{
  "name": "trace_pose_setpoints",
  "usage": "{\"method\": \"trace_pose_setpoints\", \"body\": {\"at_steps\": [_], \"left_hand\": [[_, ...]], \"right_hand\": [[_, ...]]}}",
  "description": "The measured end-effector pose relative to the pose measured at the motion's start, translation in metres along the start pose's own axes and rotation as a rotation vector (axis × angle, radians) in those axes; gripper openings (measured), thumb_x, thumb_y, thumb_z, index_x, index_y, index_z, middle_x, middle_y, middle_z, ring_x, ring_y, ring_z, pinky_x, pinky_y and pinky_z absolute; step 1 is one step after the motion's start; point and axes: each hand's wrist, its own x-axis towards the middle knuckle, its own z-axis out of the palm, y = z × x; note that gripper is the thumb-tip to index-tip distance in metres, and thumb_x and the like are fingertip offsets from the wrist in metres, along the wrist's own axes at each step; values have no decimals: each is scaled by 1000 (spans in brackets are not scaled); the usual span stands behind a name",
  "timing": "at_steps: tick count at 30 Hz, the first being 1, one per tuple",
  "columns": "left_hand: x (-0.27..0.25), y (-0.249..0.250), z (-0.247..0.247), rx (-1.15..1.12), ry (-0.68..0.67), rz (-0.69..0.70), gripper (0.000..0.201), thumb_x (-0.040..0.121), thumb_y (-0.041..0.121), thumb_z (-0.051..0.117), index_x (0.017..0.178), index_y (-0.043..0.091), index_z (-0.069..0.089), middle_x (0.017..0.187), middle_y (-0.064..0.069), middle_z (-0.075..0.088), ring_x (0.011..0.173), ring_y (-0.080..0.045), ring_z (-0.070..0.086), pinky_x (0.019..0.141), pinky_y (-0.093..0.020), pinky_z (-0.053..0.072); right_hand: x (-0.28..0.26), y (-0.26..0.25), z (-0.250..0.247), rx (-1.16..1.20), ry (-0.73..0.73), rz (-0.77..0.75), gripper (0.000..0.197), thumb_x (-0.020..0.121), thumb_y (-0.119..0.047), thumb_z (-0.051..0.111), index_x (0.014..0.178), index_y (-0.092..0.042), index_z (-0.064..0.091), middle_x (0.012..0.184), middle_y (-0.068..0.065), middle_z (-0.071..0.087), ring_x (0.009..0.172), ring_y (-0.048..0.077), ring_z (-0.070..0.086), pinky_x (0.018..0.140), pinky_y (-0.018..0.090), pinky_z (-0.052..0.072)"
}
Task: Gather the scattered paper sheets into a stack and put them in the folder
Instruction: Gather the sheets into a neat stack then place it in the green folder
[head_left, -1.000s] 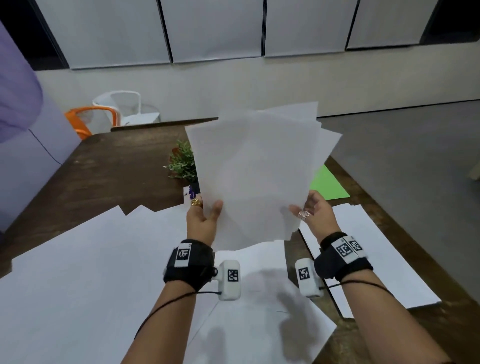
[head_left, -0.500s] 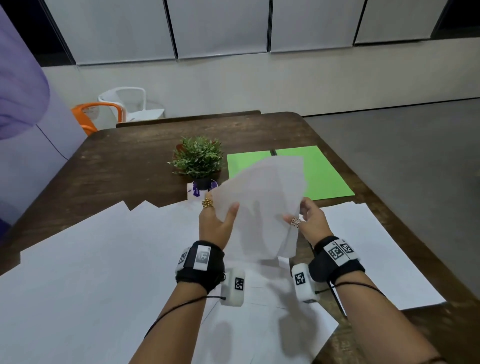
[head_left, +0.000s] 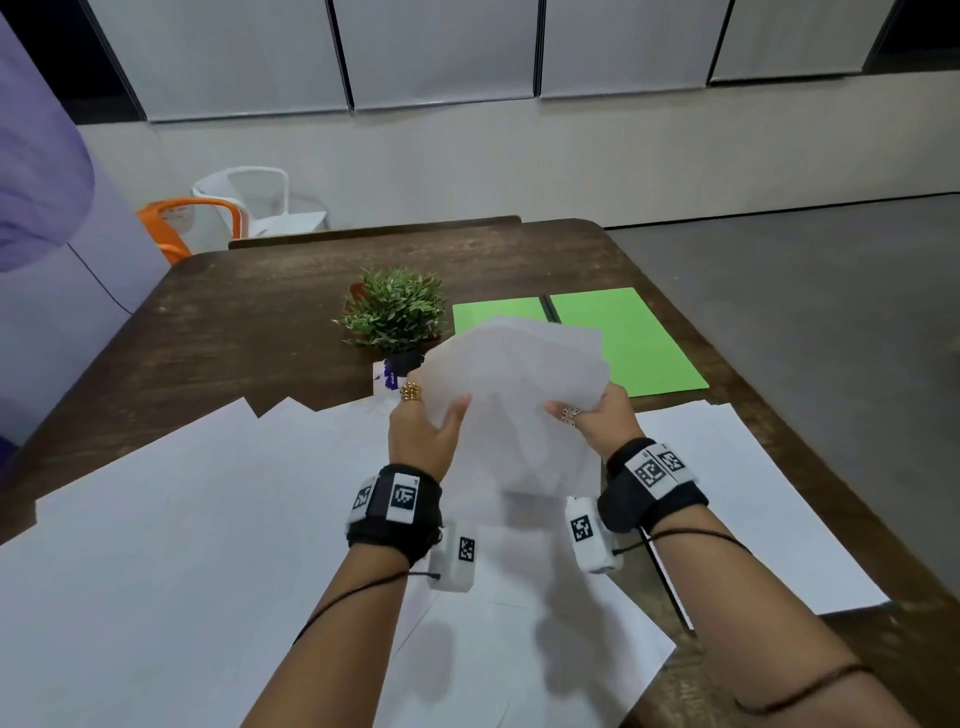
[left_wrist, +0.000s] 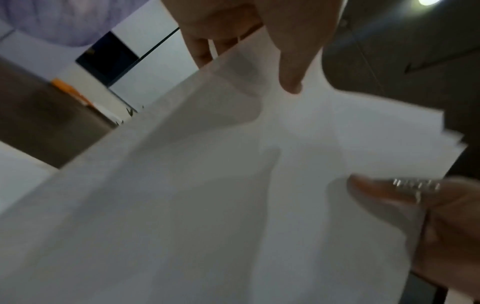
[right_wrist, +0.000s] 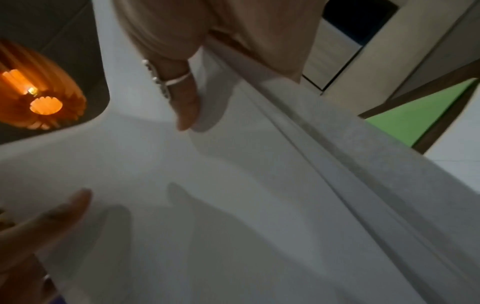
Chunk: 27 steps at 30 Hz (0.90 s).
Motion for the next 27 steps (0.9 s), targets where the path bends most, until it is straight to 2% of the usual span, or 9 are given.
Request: {"method": "trace_pose_setpoints", "body": {"at_steps": [3, 8, 11, 14, 17, 21, 23, 25, 27], "left_hand": [[1, 5, 2, -77, 85, -63, 39, 84, 25, 66, 105, -7, 59, 91, -23, 66, 81, -30, 63, 72, -29, 45], [-1, 14, -6, -320, 183, -140, 21, 91, 17, 60, 109, 9, 50, 92, 8, 60, 77, 11, 59, 69, -5, 44], [-15, -5, -6, -293, 163, -213, 44, 87, 31, 62, 120, 5, 50, 97, 3, 61, 87, -7, 60, 81, -19, 50], [-27, -19, 0, -276, 110, -281, 33, 86, 29, 63, 111, 10, 51, 97, -3, 62, 89, -22, 62, 85, -40, 52], [-23, -14, 3, -258, 143, -249, 21, 92, 15, 57, 111, 8, 52, 98, -5, 59, 94, -27, 61, 80, -29, 49], [-14, 3, 0, -304, 165, -182, 14, 92, 20, 57, 97, 29, 48, 94, -1, 63, 85, -15, 63, 74, -21, 52], [-15, -3, 1, -298, 152, -187, 18, 86, 31, 64, 99, 26, 52, 91, 3, 65, 80, -6, 64, 67, -16, 52], [-21, -18, 6, -254, 133, -266, 44, 79, 46, 66, 108, 15, 56, 91, 4, 66, 81, -13, 66, 67, -30, 57], [-26, -29, 8, -159, 100, -277, 39, 84, 41, 64, 111, 14, 52, 89, 4, 61, 81, -24, 63, 63, -48, 56]], "right_hand": [[2, -7, 11, 73, 58, -6, 27, 75, 4, 72, 100, -4, 64, 100, 15, 68, 83, 19, 62, 75, 27, 52], [3, -17, 5, 151, 30, -77, 24, 76, 3, 71, 89, -16, 63, 81, -10, 71, 72, 4, 65, 69, 20, 53], [-1, 5, -5, 30, -54, 11, 30, 76, 1, 71, 102, -8, 61, 93, 1, 67, 79, 9, 63, 73, 22, 53], [-7, 31, -2, -74, -67, 74, 27, 82, 2, 66, 107, -3, 59, 95, 7, 65, 79, 11, 61, 75, 28, 48], [-5, 29, 5, -16, -10, 66, 19, 85, 4, 61, 99, -8, 58, 86, 0, 64, 73, 7, 60, 67, 21, 51], [2, 12, 6, 78, 50, -12, 25, 80, 6, 66, 99, -9, 59, 89, -3, 66, 71, 0, 65, 66, 16, 50], [1, 11, 4, 104, 45, -20, 35, 77, 9, 68, 107, -3, 57, 93, 1, 67, 73, -1, 66, 63, 12, 50], [0, 18, 2, 89, 8, 41, 39, 74, 10, 70, 109, -1, 58, 101, 11, 67, 82, 10, 66, 68, 15, 52], [2, 25, 3, -18, -33, 106, 37, 76, 9, 69, 110, 0, 58, 107, 12, 64, 89, 18, 62, 77, 22, 53]]}}
